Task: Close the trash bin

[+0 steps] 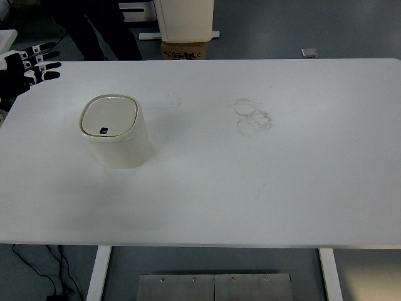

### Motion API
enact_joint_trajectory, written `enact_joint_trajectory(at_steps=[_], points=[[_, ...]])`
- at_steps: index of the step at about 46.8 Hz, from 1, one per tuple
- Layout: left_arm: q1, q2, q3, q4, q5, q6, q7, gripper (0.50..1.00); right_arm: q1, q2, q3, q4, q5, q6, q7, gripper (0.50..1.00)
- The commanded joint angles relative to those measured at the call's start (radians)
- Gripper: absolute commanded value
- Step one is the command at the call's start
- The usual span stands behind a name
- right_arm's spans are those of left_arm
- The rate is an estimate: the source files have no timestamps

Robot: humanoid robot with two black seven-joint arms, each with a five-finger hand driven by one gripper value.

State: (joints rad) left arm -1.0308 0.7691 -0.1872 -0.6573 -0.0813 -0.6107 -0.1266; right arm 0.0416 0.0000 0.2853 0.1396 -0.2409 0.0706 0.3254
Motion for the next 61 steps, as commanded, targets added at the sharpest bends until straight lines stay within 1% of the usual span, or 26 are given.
enact_joint_trajectory(at_steps=[1,7,16,22,28,38,44,49,61], points=[[0.041,-0.016,-0.038,0.015,-0.028,0.0,-0.013,1.0,0.001,0.0,0.0,0.0,0.0,0.0,0.0,0.991],[0.101,-0.063,-0.09,0.071,-0.048,0.0,-0.031,1.0,0.0,0.0,0.0,0.0,0.0,0.0,0.0,0.991],[0.164,-0.149,-0.159,0.2,-0.049,0.0,-0.077,1.0,0.0,0.0,0.0,0.0,0.0,0.0,0.0,0.991],[0.198,-0.183,-0.213,0.231,-0.051,0.0,-0.1,1.0,0.0,0.0,0.0,0.0,0.0,0.0,0.0,0.991],[0.238,-0.191,-0.27,0.231,-0.081,0.0,-0.123,1.0,0.0,0.0,0.0,0.0,0.0,0.0,0.0,0.991],[0.29,-0.212,-0.305,0.237,-0.104,0.0,-0.127,1.0,0.001,0.0,0.0,0.0,0.0,0.0,0.0,0.991],[0.313,-0.228,-0.356,0.26,-0.103,0.0,-0.127,1.0,0.0,0.0,-0.001,0.0,0.0,0.0,0.0,0.991],[0.316,-0.234,-0.379,0.271,-0.103,0.0,-0.127,1.0,0.001,0.0,0.0,0.0,0.0,0.0,0.0,0.991],[0.316,-0.241,-0.382,0.272,-0.103,0.0,-0.127,1.0,0.0,0.0,0.0,0.0,0.0,0.0,0.0,0.991]])
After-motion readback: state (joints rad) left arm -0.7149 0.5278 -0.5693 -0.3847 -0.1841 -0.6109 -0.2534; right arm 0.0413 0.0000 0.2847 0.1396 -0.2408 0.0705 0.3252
